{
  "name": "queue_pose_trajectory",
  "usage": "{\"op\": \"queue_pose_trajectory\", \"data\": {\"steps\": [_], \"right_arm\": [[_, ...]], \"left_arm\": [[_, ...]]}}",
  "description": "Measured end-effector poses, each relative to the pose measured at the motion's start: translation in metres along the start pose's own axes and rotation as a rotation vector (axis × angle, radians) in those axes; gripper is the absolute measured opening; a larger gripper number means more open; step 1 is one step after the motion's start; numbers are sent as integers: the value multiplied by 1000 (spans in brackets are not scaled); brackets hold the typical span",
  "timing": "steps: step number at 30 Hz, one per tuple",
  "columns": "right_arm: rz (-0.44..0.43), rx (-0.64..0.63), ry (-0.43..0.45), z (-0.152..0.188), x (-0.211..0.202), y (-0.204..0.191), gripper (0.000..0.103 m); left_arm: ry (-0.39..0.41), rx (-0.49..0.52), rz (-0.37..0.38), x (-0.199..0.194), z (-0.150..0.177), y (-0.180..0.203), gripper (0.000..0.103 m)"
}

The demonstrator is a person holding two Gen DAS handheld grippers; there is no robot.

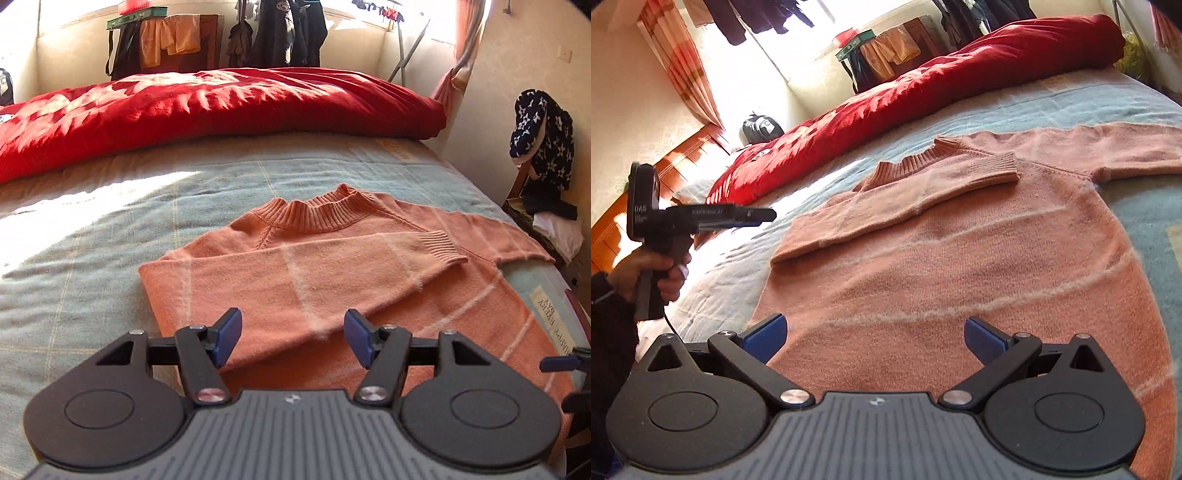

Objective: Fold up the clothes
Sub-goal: 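Lower the sleeve onto the sweater body and open the left tool, then roll the right tool and grasp the cuff of the other sleeve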

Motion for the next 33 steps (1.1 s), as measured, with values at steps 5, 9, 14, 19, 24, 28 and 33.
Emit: {"op": "queue_pose_trajectory", "data": {"steps": [5,9,14,19,24,28,33], "right_arm": [[8,40,15,-38,12,9,103],[-23,64,13,-55,28,10,103],[-26,47,26,-62,47,11,103],[4,55,6,-65,72,29,103],[-66,57,6,-80,89,29,103],[-163,127,11,-96,101,36,103],[-277,328,15,-105,124,72,103]], "left_arm": [[25,-13,69,24,36,1,64],[129,-91,24,39,44,-24,63],[109,-138,-37,52,62,-43,61],[122,-69,-61,45,68,-33,65],[143,-91,-29,52,53,-38,69],[135,-112,-8,62,54,-39,74],[138,-92,-16,61,56,-37,74]]}}
Point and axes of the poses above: each gripper's, at about its wrist camera, not at the fingertips, and x roughly the way its jaws point, y to its right, z to its underside, the point moved 6 cm from there along x, roughly the way its jaws point, and after that the axes turned 11 degrees about -y, right-handed, at the moved point
